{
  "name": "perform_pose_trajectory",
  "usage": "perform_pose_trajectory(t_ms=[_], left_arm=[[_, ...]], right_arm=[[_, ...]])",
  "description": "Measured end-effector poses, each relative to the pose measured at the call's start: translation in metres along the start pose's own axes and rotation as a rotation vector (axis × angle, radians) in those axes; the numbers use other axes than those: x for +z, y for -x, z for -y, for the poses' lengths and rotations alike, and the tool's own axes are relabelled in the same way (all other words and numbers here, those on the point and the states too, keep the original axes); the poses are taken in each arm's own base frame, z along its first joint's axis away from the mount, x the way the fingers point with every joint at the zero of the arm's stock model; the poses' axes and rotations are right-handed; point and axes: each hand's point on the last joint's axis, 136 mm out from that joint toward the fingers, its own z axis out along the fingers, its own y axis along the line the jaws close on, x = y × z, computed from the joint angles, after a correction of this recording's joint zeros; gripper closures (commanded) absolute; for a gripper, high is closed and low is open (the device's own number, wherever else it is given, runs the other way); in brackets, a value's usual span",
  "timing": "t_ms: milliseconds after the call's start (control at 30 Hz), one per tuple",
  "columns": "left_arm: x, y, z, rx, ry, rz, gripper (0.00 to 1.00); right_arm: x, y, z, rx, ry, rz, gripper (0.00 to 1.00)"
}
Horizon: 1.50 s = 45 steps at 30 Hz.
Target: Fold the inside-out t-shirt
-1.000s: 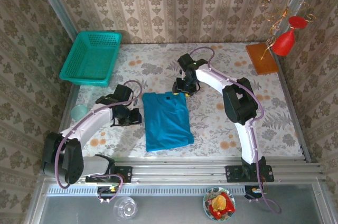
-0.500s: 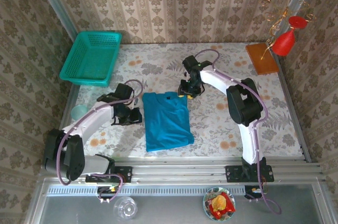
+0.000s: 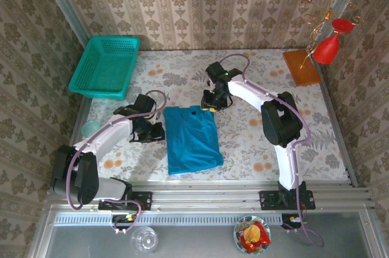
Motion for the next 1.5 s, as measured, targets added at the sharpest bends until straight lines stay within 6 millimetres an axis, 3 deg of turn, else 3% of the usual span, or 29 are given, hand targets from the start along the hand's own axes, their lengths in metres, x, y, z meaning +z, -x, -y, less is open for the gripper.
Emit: perform_pose_trajectory(t_ms=[267, 500, 833, 1033, 1300, 1500], left_arm=[[0.0, -0.001, 0.001, 0.004, 0.0, -0.004, 0.82], [0.0, -0.001, 0.001, 0.004, 0.0, -0.004, 0.82], [0.001, -0.002, 0.002, 0.009, -0.001, -0.006, 0.82], [0.001, -0.003, 0.003, 0.011, -0.001, -0.008, 0.82], [0.001, -0.003, 0.003, 0.011, -0.001, -0.008, 0.82], [0.001, -0.004, 0.004, 0.018, -0.002, -0.009, 0.82]], right_arm=[[0.014, 0.005, -0.021, 0.002, 0.132, -0.029, 0.97], [0.016, 0.009, -0.038, 0.0, 0.25, -0.027, 1.0], [0.041, 0.02, 0.008, 0.122, 0.241, -0.049, 1.0], [0.036, 0.018, 0.004, 0.121, 0.262, -0.049, 0.78], [-0.01, 0.021, -0.013, 0.062, 0.284, 0.016, 0.61], [-0.009, 0.017, 0.008, 0.058, 0.17, 0.02, 0.53]])
